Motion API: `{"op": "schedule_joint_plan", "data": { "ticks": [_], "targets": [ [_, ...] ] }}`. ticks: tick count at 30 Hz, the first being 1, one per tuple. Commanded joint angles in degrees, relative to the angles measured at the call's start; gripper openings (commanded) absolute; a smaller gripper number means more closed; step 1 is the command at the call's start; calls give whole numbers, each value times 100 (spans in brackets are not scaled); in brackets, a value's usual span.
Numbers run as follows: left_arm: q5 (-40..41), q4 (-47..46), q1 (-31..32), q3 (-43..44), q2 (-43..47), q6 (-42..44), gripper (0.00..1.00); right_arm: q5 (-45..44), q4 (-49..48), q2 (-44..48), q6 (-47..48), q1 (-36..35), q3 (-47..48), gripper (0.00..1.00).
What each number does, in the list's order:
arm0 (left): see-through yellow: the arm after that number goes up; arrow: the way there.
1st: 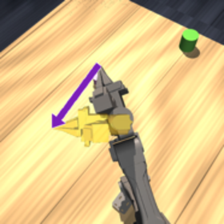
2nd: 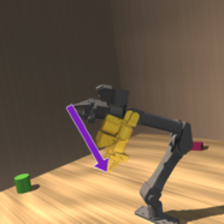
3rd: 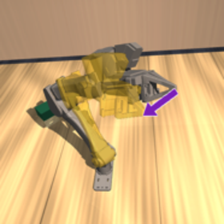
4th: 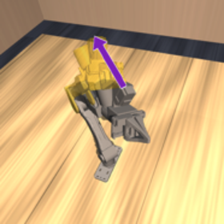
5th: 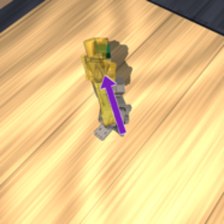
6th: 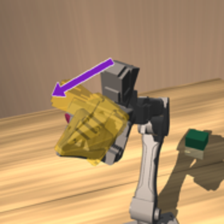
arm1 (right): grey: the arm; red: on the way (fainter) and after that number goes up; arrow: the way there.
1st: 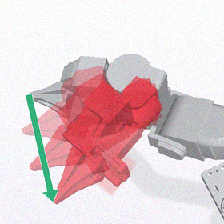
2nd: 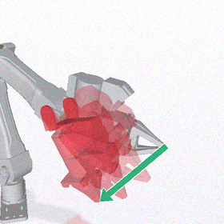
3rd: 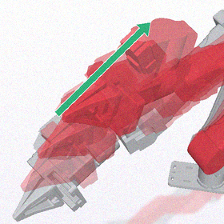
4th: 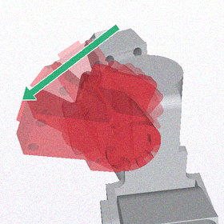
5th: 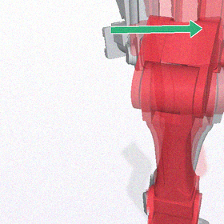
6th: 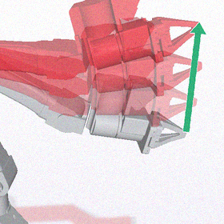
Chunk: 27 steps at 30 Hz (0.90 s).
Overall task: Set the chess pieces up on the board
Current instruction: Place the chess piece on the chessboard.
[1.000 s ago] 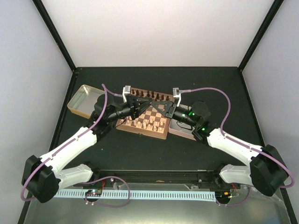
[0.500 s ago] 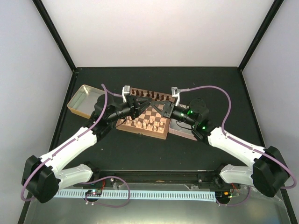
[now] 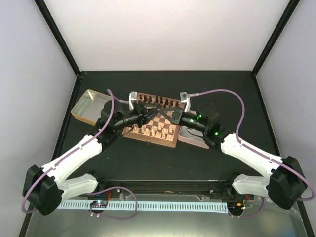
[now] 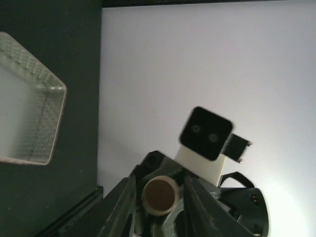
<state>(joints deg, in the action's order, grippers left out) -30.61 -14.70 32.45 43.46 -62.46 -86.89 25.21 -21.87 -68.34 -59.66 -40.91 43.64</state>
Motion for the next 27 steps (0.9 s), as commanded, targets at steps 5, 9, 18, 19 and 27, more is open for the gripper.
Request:
{"op": "schedule_joint_plan", "data": {
  "ticks": [5, 9, 18, 19, 27],
  "targets": [
    [1198, 2175, -168, 44, 678, 1656, 54, -770, 3255, -163, 1539, -5, 1123, 1],
    [2245, 2983, -220, -89, 1185, 2619, 64, -1398, 4883, -887, 2488, 21, 1994, 1],
    [3497, 4499, -300, 11, 1867, 4468, 69, -3060, 7275, -2972, 3673, 23, 3881, 1],
    [3521, 4582, -300, 21, 1873, 4512, 69, -3199, 7407, -3175, 3726, 28, 4042, 1],
    [3290, 4599, -327, 61, 1701, 4829, 69, -3512, 7999, -4616, 4019, 23, 5234, 2]
  ]
}}
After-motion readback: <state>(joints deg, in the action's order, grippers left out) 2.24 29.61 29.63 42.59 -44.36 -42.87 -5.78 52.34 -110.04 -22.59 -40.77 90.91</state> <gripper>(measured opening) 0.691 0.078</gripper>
